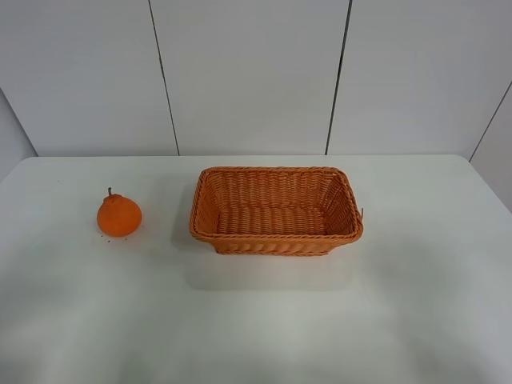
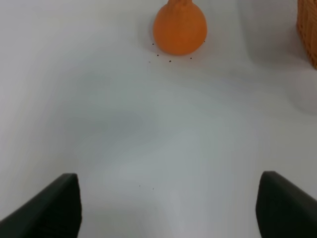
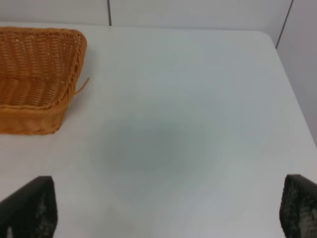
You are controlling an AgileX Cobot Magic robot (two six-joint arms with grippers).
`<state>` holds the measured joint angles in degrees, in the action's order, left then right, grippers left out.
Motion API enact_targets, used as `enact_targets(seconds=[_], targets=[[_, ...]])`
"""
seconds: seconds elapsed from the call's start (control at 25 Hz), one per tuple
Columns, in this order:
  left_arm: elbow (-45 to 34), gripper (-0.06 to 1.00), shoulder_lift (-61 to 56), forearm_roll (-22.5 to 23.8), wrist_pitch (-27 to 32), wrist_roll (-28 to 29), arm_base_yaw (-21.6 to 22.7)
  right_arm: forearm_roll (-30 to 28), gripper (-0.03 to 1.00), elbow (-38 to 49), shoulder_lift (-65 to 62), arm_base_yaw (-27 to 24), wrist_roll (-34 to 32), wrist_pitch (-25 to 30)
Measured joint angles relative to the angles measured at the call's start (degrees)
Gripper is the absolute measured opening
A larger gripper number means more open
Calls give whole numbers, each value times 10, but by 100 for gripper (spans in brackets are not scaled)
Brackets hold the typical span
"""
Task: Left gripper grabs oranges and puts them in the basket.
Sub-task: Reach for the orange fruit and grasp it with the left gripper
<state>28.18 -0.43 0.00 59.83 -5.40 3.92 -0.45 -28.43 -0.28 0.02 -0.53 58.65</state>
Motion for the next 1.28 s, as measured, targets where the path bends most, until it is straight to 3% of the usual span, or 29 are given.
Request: enact_targets(seconds=[0.4,0.52,0.8,1.0,1.28], targets=[[8,82,53,0,-13,0,0,0,69,0,0,0,0,0],[9,82,125,0,-41,-2,0,0,69,0,0,0,0,0],[23,82,325,0,-190,-7,0,0,69,0,0,0,0,0],[66,88,500,-8,-260,-31,0,0,69,0,0,0,0,0],[188,96,723,-44,-286,-65,0,0,69,0,0,0,0,0]])
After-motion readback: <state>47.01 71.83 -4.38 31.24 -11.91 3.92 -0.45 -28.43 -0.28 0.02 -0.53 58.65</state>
